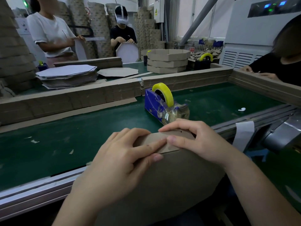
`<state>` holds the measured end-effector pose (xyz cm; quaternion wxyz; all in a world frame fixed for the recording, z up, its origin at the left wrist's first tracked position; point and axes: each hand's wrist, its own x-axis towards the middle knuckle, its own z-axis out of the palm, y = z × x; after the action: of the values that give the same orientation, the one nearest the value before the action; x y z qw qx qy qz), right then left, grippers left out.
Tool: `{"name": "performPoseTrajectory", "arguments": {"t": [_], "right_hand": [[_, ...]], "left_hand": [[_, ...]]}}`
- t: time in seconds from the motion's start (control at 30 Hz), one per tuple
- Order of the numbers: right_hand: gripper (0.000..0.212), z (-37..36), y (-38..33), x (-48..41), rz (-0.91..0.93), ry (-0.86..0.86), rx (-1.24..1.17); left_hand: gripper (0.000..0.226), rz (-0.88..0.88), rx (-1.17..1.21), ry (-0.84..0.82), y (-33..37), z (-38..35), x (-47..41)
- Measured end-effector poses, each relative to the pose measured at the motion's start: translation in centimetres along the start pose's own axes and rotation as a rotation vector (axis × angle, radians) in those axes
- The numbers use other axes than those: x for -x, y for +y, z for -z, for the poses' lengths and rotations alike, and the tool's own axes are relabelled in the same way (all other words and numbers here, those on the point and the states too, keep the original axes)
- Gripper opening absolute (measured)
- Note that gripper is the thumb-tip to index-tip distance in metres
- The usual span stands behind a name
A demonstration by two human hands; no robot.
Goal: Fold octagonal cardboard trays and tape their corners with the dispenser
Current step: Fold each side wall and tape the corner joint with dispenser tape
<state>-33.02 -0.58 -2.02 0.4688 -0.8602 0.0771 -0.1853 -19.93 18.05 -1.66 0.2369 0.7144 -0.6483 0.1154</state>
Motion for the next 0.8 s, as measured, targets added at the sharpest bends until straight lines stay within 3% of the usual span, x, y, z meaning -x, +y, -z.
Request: {"name": "performPoseTrajectory", "arguments": {"t": [0.2,0.3,0.4,0.53,0.8], "right_hand": [[0.023,1.6,2.2,-1.4,-0.109,0.067,-0.165],[0.020,2.9,3.8,-3.8,-0.162,0.369,-0.180],[0.012,4.8,6.1,-7.1,-0.311,0.672,-0.034],[0.025,5.4,8.5,-10.0,-0.531,0.480,0.169],[0.024,5.5,8.0,-11.5,-0.523,0.448,0.130]], "left_hand": [[0.043,0.019,0.002,-0.026,-0.7,0.0,-0.1],[0.043,0.056,0.052,-0.008,-0.6,-0.2,-0.3],[0.042,0.059,0.068,0.020,-0.7,-0.6,-0.4],[0.042,0.054,0.075,0.044,-1.1,-0.8,-0.3],[0.042,0.073,0.083,0.051,-1.9,-1.2,-0.6]]}}
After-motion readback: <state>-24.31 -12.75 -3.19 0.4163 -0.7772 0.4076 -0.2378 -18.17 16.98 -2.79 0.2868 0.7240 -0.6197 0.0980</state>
